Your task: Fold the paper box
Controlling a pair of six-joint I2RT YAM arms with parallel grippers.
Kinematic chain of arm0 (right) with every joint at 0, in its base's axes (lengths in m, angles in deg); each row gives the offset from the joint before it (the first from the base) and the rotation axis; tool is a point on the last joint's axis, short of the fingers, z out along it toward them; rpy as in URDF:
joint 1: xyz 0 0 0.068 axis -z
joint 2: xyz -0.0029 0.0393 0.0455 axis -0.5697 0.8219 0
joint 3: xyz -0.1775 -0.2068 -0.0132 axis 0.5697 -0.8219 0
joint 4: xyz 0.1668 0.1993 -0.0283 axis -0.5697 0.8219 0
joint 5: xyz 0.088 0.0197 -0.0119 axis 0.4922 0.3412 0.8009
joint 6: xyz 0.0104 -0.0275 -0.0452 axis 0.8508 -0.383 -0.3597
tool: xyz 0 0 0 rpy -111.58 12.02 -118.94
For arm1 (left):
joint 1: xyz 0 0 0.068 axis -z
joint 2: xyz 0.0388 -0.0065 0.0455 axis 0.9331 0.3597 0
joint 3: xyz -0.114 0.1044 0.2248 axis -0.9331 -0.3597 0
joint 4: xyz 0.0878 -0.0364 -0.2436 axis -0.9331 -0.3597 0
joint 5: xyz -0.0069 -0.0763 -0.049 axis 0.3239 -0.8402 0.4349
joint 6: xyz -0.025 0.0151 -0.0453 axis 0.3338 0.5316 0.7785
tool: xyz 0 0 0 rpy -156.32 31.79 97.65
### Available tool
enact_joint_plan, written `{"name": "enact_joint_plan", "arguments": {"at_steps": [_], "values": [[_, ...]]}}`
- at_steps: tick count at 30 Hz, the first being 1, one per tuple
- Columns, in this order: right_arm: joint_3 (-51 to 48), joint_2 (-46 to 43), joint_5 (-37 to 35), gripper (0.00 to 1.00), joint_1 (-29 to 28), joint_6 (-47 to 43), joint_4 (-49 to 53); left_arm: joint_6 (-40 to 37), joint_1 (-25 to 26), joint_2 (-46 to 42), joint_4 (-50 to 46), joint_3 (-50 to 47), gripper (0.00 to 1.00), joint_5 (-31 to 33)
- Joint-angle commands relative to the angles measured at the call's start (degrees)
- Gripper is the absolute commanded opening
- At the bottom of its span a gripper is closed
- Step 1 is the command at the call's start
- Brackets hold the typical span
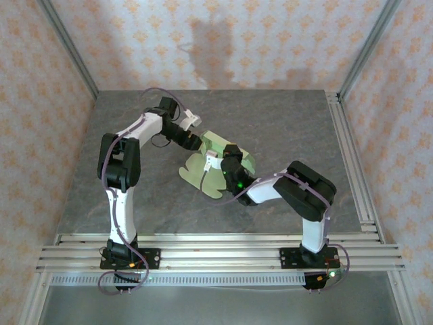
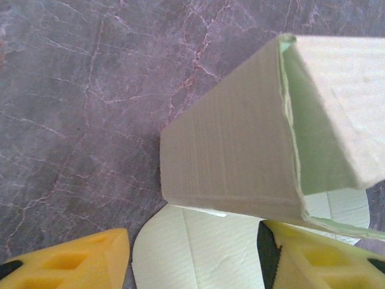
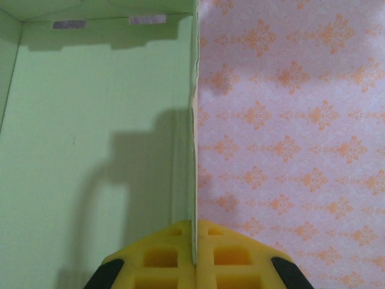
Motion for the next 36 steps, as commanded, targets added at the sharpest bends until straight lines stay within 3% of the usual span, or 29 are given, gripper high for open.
{"name": "enact_joint_plan", "arguments": {"at_steps": [1, 3, 23, 36], "values": [[-0.4, -2.1, -0.4, 0.0, -0.4, 2.0, 1.7, 1.6, 0.7, -3.3, 2.6, -2.1, 0.56, 0.0], [-0.3, -2.1, -0.4, 0.0, -0.4, 2.2, 1.9, 1.7, 1.1, -3.5, 2.8, -2.1, 0.5, -0.3], [0.5, -2.6, -0.3, 0.0, -0.9, 4.8, 6.1, 8.6, 3.2, -3.8, 10.6, -3.8, 0.48, 2.8], [0.8, -2.6, -0.3, 0.0, -1.1, 6.6, 7.6, 13.7, 4.2, -6.5, 19.0, -9.8, 0.3, 4.9]]}}
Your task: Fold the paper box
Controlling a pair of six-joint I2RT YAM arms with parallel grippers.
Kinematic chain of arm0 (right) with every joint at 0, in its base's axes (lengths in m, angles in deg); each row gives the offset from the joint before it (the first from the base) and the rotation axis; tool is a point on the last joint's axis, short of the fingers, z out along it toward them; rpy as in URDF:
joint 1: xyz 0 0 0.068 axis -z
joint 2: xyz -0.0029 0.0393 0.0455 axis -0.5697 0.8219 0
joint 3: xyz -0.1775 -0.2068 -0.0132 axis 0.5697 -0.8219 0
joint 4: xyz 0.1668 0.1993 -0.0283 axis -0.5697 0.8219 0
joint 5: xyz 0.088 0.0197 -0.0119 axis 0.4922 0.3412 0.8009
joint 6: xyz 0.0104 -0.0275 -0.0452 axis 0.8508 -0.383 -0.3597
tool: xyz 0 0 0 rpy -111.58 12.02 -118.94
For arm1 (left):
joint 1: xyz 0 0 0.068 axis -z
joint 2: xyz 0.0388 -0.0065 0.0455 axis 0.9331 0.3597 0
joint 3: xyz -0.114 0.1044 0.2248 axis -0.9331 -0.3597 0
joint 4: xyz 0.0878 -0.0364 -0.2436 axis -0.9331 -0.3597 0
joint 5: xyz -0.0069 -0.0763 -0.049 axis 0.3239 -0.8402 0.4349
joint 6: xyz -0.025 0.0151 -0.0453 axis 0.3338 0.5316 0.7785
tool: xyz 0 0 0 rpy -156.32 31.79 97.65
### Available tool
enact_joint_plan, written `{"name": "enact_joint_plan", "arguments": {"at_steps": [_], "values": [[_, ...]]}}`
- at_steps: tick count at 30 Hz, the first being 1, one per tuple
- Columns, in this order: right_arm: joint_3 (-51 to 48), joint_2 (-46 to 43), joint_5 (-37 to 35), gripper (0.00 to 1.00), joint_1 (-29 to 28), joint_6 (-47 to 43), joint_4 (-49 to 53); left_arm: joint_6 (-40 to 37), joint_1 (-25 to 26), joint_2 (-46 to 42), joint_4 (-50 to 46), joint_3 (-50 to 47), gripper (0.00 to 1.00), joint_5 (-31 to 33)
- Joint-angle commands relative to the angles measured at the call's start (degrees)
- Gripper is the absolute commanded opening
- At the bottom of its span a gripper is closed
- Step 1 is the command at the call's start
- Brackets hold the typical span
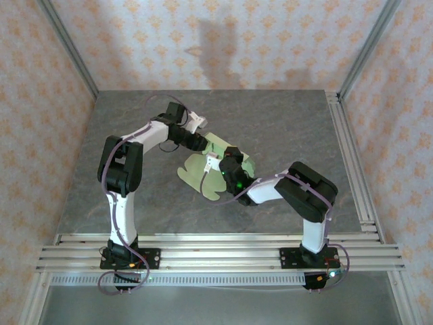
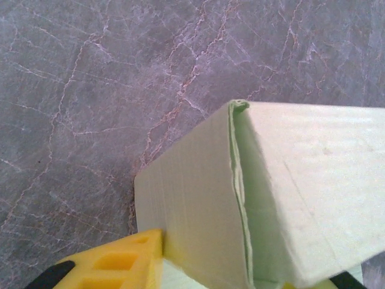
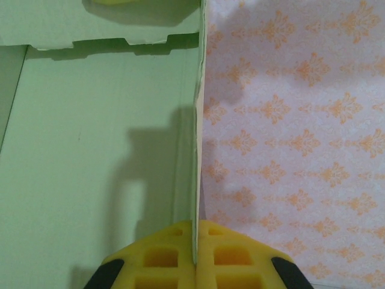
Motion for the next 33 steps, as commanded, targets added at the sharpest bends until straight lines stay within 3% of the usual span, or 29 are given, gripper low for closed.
{"name": "enact_joint_plan", "arguments": {"at_steps": [1, 2, 6, 8, 20, 23, 25, 33], "values": [[0.7, -1.7, 0.0, 0.0, -0.7, 1.5, 2.2, 1.2, 0.3, -3.1, 3.3, -1.2, 0.28, 2.8], [0.8, -1.7, -0.2, 0.0, -0.6, 1.6, 2.1, 0.9, 0.4, -3.2, 3.2, -1.4, 0.23, 3.2], [0.6, -1.5, 0.0, 0.0, -0.7, 2.4, 1.3, 0.0, 0.5, -3.8, 2.5, -1.7, 0.21, 3.6], [0.5, -1.6, 0.1, 0.0, -0.7, 3.1, 1.2, -0.5, 0.5, -4.0, 2.3, -1.6, 0.14, 3.7], [0.5, -1.3, 0.1, 0.09, -0.7, 4.4, -0.7, -1.9, 1.0, -5.1, -0.4, -0.8, 0.05, 6.8], [0.7, -1.8, 0.0, 0.19, -0.7, 4.9, -0.3, -2.8, 1.0, -5.3, -0.7, -0.7, 0.04, 7.5], [0.8, -2.8, 0.4, 0.33, -0.7, 6.4, 1.9, -3.0, 1.1, -5.1, -0.6, -0.5, 0.03, 8.2], [1.5, -11.8, 6.4, 0.69, -1.2, 21.5, 18.1, -3.0, 1.2, -5.1, -1.0, 0.9, 0.03, 10.7]]}}
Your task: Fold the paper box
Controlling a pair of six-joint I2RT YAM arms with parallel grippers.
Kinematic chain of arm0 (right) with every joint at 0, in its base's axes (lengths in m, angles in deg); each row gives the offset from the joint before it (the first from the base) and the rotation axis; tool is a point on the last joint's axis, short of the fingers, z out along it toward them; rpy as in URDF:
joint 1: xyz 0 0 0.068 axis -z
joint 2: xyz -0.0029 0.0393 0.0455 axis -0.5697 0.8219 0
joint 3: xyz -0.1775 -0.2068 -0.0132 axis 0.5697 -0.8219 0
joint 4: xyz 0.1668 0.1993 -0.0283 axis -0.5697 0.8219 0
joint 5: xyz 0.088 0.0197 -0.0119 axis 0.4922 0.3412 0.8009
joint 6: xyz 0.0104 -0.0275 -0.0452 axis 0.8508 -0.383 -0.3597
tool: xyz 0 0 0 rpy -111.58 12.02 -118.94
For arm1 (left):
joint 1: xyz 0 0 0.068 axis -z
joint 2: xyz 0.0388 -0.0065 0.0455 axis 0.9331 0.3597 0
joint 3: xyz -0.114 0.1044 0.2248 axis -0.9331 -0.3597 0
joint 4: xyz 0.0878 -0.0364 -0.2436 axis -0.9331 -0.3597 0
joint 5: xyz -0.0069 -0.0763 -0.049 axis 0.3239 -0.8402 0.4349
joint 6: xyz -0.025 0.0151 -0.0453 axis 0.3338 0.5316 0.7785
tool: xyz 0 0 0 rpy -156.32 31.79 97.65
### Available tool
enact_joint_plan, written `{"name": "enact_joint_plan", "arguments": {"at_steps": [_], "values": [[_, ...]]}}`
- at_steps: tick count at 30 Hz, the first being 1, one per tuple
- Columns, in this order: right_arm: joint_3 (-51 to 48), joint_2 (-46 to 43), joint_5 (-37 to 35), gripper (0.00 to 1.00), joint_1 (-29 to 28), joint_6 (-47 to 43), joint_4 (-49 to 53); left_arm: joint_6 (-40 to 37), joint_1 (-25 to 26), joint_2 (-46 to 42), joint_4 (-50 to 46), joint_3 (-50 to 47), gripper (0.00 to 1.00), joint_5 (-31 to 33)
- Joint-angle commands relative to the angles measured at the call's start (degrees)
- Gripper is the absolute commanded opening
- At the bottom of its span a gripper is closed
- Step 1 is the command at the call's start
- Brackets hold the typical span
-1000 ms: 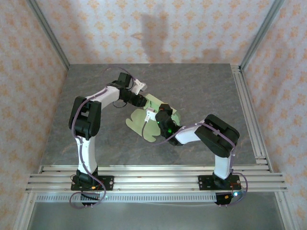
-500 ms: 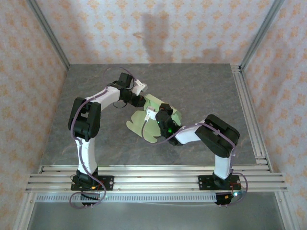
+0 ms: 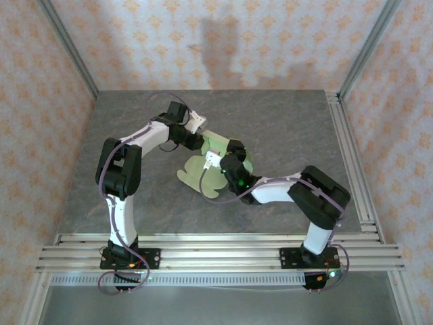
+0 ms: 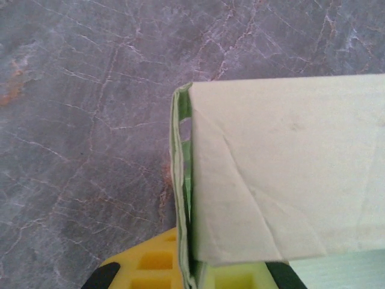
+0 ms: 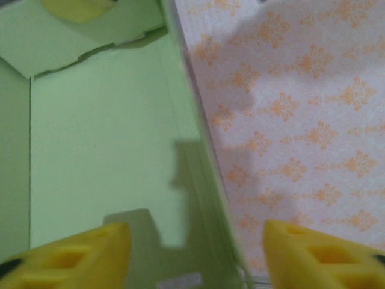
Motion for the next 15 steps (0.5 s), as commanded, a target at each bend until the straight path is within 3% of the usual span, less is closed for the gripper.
{"name": "enact_joint_plan", "arguments": {"at_steps": [1, 3, 6, 11, 15], "values": [[2.4, -5.8, 3.5, 0.75, -1.1, 10.8, 12.8, -0.3, -0.1, -2.8, -0.1, 1.4, 0.03, 2.8], [4.8, -10.7, 8.3, 0.87, -1.2, 18.3, 23.6, 0.3, -0.1, -3.4, 1.0, 0.7, 0.02, 4.0], [6.9, -17.1, 17.2, 0.95, -1.2, 28.7, 33.6, 1.6, 0.1, -4.7, 4.4, -1.3, 0.02, 4.9], [8.4, -24.3, 28.9, 0.96, 0.8, 41.5, 39.3, 1.8, 2.2, -5.8, 7.7, -3.5, 0.03, 7.6], [8.4, -27.0, 36.0, 0.96, 6.2, 54.5, 35.9, -0.7, 4.5, -7.9, 10.0, -6.4, 0.02, 8.6]]}}
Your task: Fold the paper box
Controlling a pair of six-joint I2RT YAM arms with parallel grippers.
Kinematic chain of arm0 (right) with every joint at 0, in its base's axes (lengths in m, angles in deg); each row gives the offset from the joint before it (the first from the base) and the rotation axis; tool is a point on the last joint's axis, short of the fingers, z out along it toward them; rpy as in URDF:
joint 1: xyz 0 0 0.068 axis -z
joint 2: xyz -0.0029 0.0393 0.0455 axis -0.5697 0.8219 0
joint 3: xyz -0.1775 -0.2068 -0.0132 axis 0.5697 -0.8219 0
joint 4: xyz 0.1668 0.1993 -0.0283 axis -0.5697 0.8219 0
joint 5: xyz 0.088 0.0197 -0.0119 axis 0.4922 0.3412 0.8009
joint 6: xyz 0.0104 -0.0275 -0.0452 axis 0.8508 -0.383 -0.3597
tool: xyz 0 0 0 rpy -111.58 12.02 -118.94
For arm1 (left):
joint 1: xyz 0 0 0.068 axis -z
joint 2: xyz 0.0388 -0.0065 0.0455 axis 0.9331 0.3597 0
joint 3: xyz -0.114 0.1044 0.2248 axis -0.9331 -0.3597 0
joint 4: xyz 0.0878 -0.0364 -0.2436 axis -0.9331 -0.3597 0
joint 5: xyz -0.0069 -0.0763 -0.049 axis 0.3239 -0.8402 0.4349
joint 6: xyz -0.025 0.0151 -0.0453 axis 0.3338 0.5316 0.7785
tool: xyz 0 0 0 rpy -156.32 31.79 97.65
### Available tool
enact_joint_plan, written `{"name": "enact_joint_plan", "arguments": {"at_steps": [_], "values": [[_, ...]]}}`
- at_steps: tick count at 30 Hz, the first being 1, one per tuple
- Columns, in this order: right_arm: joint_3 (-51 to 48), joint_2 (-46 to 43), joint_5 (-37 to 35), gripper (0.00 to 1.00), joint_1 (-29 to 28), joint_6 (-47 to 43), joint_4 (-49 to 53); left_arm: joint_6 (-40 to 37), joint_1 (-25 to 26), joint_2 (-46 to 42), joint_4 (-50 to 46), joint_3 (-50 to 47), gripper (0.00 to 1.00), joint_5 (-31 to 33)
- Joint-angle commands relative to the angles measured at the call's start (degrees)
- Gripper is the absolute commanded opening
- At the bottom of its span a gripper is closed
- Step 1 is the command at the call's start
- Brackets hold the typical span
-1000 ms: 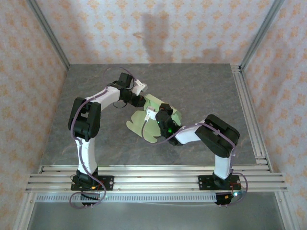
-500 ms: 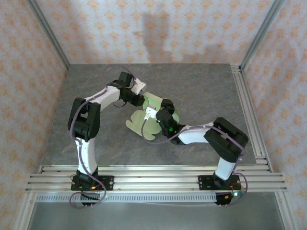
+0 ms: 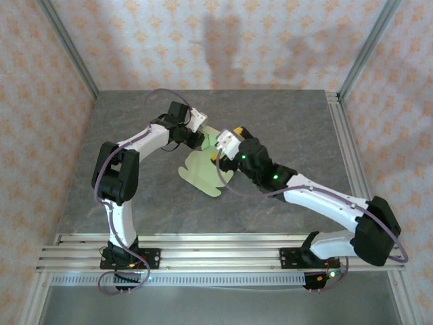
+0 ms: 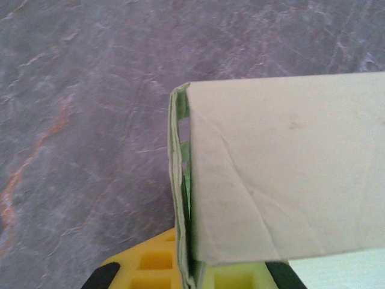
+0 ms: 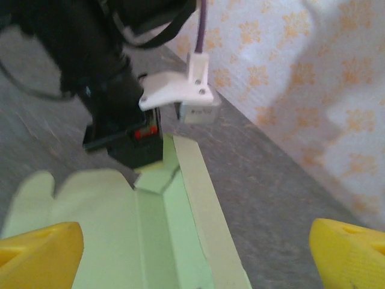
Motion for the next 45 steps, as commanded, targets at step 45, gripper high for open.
{"name": "enact_joint_plan", "arguments": {"at_steps": [45], "values": [[29.3, 41.9, 56.0, 0.81, 24.1, 45.9, 27.2, 5.0, 6.1, -4.5, 27.7, -21.2, 0.14, 3.4]]}}
